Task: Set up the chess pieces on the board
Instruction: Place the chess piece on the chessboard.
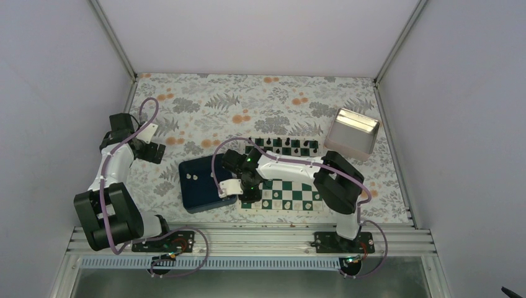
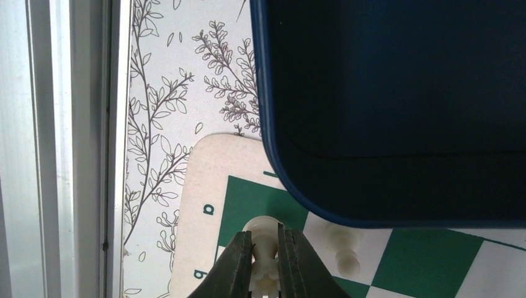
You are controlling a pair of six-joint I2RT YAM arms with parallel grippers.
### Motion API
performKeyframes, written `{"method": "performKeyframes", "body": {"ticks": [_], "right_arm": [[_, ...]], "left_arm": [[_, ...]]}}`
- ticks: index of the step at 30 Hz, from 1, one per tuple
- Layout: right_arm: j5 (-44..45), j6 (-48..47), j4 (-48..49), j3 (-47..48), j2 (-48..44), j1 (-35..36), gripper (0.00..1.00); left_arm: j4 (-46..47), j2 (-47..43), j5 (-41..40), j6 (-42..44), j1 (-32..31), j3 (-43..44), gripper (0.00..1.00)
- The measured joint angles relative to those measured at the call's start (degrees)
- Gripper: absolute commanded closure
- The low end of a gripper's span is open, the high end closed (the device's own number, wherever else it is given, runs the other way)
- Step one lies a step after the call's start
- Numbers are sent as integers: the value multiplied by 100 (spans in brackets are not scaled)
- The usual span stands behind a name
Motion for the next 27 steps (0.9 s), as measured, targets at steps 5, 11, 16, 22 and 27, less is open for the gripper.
{"method": "performKeyframes", "body": {"ticks": [5,11,16,22,27], "right_arm": [[-44,2,-4,0,33,0,96],[-103,0,0,-2,138,4,96],[-107,2,9,-11,138,31,96],[-122,2,13,-13,168,37,95],[-114,2,20,-48,223,37,94]], "left_arm": [[2,33,0,0,0,0,0],[2,37,-2,0,0,0,0],[15,37,-2,0,0,0,0],[17,37,0,0,0,0,0],[17,37,0,2,0,0,0]]}}
